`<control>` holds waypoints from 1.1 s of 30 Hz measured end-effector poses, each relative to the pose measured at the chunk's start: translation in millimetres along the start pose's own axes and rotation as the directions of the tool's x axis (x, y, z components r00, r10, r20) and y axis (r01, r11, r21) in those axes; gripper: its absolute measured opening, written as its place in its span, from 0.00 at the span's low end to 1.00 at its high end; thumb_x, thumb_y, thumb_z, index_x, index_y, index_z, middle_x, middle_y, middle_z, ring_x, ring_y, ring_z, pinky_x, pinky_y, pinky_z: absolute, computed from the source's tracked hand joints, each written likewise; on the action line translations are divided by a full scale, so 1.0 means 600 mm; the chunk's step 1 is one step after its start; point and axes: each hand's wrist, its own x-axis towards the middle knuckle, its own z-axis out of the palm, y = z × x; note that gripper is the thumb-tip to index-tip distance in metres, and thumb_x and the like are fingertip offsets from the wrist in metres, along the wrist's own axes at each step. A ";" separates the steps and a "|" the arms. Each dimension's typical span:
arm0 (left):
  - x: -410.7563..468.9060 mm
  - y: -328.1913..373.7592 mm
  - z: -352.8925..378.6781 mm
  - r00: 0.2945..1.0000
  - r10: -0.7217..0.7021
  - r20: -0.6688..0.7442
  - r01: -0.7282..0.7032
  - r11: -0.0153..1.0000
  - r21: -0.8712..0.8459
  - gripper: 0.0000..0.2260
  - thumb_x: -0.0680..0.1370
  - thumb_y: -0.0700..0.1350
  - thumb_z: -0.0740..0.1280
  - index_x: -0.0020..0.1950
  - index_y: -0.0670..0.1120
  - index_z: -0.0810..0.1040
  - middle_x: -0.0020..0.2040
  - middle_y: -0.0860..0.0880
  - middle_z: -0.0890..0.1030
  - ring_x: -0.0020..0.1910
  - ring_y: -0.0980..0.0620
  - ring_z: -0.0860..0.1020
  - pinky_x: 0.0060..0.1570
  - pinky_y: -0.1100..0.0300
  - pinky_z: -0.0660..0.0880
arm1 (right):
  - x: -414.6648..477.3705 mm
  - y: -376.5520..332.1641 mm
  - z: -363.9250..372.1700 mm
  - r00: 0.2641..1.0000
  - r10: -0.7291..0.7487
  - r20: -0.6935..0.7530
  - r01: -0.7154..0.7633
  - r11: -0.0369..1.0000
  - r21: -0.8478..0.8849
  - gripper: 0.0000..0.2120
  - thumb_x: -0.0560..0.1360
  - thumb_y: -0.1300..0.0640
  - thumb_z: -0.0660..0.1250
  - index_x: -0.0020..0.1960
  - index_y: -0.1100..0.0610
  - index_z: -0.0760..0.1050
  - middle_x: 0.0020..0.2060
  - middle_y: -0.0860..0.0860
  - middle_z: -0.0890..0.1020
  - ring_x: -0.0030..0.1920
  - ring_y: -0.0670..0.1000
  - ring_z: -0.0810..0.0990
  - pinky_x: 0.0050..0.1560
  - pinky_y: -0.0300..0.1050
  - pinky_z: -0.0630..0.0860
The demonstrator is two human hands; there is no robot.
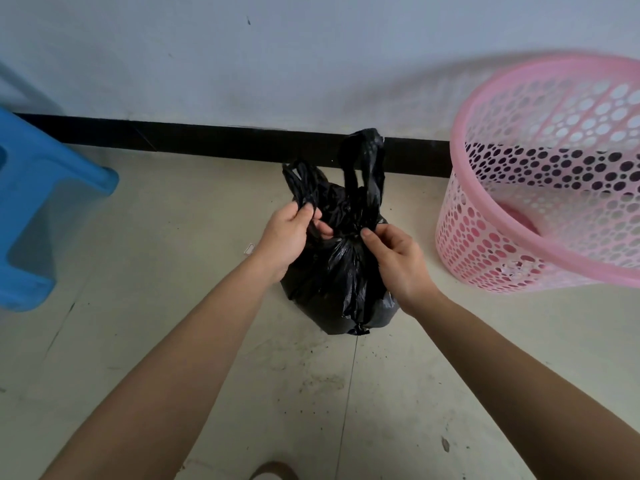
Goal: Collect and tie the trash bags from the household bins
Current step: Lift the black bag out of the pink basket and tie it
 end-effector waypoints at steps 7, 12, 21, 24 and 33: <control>-0.007 0.012 -0.002 0.978 -0.105 0.179 0.195 0.761 -0.619 0.11 0.85 0.39 0.56 0.56 0.41 0.78 0.32 0.51 0.72 0.34 0.53 0.77 0.40 0.60 0.79 | 0.007 -0.023 -0.012 0.995 -0.096 -0.009 0.094 0.989 -0.118 0.06 0.80 0.52 0.67 0.50 0.53 0.80 0.44 0.52 0.86 0.47 0.53 0.85 0.54 0.55 0.82; -0.004 0.015 -0.015 0.948 -0.087 0.306 0.148 0.972 -0.181 0.14 0.79 0.32 0.59 0.36 0.45 0.69 0.33 0.49 0.68 0.33 0.52 0.70 0.45 0.56 0.69 | 0.005 -0.031 -0.015 0.975 -0.207 0.083 0.223 0.882 -0.414 0.05 0.78 0.52 0.69 0.49 0.51 0.83 0.39 0.47 0.85 0.41 0.50 0.85 0.46 0.51 0.83; -0.014 0.017 -0.017 0.922 -0.216 0.322 0.201 0.976 0.077 0.19 0.75 0.58 0.71 0.52 0.42 0.81 0.33 0.51 0.78 0.38 0.53 0.77 0.54 0.57 0.73 | 0.017 -0.049 -0.020 0.953 -0.152 0.261 0.259 0.855 -0.449 0.05 0.75 0.55 0.74 0.50 0.51 0.86 0.41 0.44 0.87 0.43 0.41 0.85 0.47 0.35 0.81; -0.009 0.012 -0.021 0.913 -0.189 0.363 0.250 0.960 -0.129 0.20 0.81 0.57 0.63 0.61 0.43 0.80 0.31 0.53 0.62 0.31 0.55 0.65 0.43 0.62 0.70 | 0.021 -0.059 -0.030 0.951 0.053 0.303 0.024 0.970 -0.244 0.08 0.74 0.56 0.74 0.52 0.55 0.85 0.44 0.50 0.87 0.47 0.49 0.86 0.52 0.42 0.82; -0.019 0.033 -0.027 0.804 -0.205 0.558 0.273 0.961 -0.040 0.21 0.83 0.58 0.55 0.66 0.50 0.81 0.35 0.50 0.62 0.35 0.52 0.65 0.55 0.53 0.63 | 0.059 -0.121 -0.013 0.980 0.090 0.176 -0.071 0.991 -0.110 0.35 0.70 0.26 0.59 0.66 0.47 0.76 0.60 0.44 0.80 0.54 0.46 0.77 0.56 0.48 0.69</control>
